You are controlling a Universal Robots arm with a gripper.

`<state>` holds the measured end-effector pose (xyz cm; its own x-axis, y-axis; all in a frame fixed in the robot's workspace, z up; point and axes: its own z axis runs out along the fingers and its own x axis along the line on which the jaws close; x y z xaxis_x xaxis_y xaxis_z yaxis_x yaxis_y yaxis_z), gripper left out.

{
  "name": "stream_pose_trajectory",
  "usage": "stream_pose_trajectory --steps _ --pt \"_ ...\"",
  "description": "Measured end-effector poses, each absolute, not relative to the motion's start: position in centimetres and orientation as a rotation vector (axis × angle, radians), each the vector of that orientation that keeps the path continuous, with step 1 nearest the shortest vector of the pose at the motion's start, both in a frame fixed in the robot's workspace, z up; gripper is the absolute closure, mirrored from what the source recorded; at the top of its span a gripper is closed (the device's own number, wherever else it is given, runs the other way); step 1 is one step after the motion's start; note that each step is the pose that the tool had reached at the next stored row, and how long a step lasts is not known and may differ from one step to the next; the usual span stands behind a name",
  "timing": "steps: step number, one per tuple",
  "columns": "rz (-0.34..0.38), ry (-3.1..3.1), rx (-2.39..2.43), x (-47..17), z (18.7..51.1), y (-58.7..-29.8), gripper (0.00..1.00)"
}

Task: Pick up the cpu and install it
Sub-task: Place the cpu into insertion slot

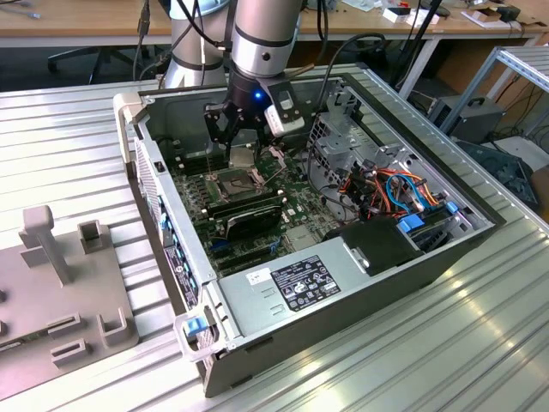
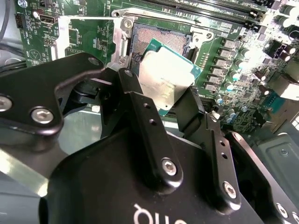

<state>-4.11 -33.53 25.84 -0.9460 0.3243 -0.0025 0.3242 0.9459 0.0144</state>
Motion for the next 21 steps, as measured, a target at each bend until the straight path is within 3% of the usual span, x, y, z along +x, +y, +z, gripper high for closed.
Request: stream_pose_trajectory --steps 21 --pt "0.02 2.989 0.945 -4.1 25.7 -33.53 0.45"
